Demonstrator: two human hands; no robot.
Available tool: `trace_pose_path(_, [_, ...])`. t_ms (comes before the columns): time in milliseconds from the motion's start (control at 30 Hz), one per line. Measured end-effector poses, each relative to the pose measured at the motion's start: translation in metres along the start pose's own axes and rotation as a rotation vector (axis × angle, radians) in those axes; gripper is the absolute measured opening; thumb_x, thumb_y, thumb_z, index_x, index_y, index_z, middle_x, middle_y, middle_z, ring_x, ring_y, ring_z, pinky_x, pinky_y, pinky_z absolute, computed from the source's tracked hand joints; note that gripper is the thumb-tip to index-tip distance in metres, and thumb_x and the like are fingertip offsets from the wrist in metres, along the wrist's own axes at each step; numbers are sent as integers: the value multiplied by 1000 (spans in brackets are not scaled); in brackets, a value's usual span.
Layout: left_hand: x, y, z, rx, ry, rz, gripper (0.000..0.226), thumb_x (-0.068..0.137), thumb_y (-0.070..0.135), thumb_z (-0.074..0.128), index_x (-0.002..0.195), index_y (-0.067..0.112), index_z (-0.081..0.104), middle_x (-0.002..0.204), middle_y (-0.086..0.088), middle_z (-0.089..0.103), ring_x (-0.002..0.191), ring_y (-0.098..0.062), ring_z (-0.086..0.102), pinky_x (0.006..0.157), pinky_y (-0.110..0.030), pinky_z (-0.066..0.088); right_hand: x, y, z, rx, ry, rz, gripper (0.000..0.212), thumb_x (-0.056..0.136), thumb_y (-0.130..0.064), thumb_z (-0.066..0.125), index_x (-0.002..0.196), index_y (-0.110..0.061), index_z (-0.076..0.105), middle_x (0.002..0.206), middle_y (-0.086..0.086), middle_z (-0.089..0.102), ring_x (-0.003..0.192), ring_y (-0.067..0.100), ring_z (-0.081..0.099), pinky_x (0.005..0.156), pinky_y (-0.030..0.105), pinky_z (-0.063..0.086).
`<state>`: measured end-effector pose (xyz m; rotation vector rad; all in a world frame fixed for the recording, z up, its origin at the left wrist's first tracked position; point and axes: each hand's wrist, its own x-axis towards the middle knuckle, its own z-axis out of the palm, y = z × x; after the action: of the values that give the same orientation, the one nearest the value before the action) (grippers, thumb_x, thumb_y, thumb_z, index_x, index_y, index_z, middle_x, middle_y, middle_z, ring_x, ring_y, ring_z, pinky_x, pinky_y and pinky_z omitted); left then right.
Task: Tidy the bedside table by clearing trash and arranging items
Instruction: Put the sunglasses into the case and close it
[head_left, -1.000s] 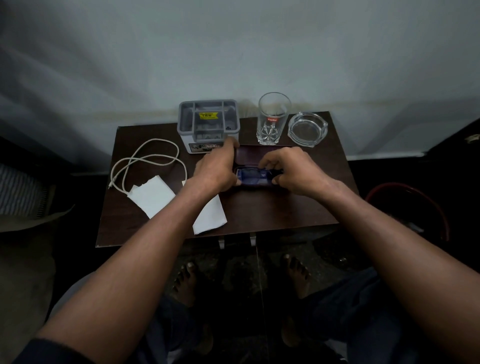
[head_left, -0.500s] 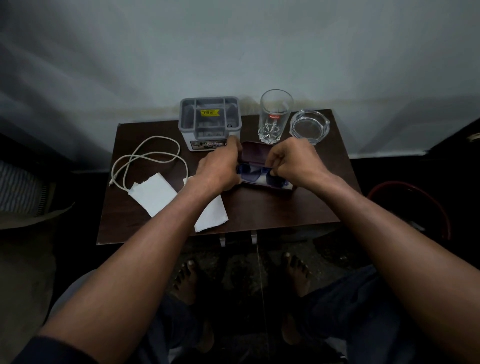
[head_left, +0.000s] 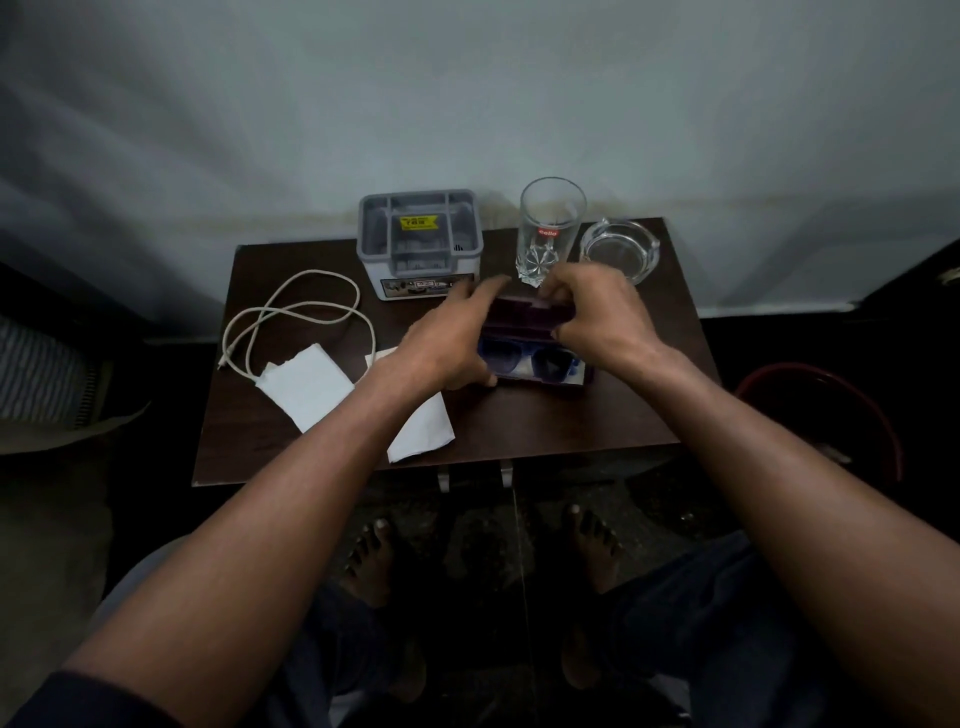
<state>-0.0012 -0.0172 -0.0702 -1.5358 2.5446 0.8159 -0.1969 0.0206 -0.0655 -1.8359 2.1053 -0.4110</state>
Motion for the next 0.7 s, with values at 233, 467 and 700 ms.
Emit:
trace_pose_path(233, [-1,0,5,163,90,114,79,73,29,85,144,32,51,143,-4,53,132,-35,53,96,-54,56,-2,-1,-9,97,-263,-93,41,72,-35,94,106,-25,74,97,-6,72,92,16,70,82,35,59])
trace_pose_path(467, [-2,-1,4,207,108,124,44,93,41,73,134,27,62,131,1,62,128,-28,58,90,-46,52,-12,-4,8,-240,-377,-169,60,68,-37,91,116,-20,58,114,4,59,105,28,61,82,41,52])
trace_pose_path(700, [-5,-1,-2,131,128,122,42,91,48,73,129,31,65,119,0,74,113,-31,68,83,-41,52,-15,-16,-9,-190,-229,-181,29,79,-28,78,107,-27,70,95,7,71,93,37,68,69,37,46])
